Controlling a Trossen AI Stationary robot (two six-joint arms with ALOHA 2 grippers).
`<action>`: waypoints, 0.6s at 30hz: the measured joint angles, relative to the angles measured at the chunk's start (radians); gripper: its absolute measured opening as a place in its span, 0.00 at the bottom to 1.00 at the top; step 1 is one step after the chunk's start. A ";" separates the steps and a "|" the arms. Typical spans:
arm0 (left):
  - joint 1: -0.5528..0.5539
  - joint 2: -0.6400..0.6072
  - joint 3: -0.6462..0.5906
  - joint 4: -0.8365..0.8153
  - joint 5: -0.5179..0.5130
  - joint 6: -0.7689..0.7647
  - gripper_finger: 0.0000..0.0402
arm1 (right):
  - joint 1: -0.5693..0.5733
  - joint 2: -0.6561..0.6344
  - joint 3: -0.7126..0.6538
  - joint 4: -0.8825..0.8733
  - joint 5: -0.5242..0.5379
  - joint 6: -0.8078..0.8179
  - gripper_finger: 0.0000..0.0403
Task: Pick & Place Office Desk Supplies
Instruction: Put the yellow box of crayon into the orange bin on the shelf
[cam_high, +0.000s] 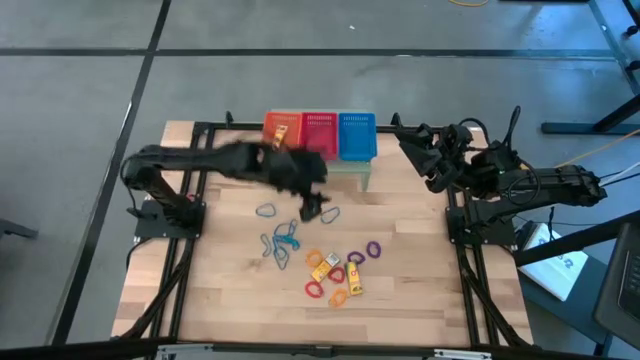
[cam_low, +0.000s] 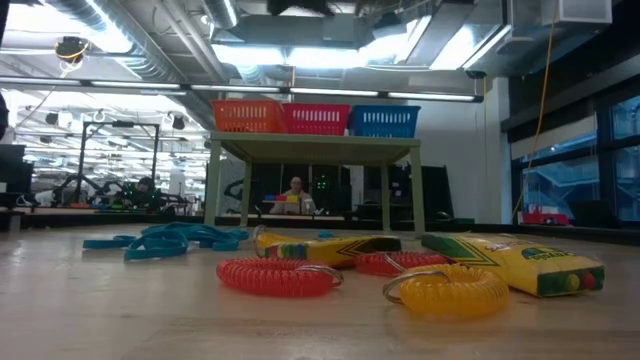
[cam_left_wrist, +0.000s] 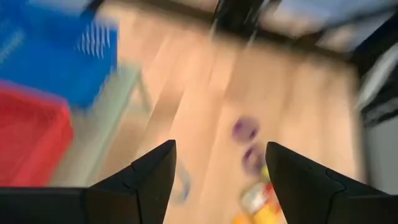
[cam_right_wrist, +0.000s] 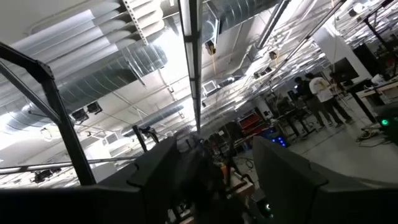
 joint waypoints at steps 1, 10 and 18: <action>-0.026 0.016 0.000 -0.036 -0.017 -0.008 0.60 | 0.000 0.000 0.000 -0.004 0.008 0.000 0.53; -0.118 0.230 0.000 -0.045 0.077 -0.357 0.60 | 0.000 0.000 0.000 -0.068 0.069 0.029 0.53; -0.209 0.382 0.000 0.012 0.026 -0.725 0.60 | 0.015 0.000 0.000 -0.085 0.073 0.068 0.53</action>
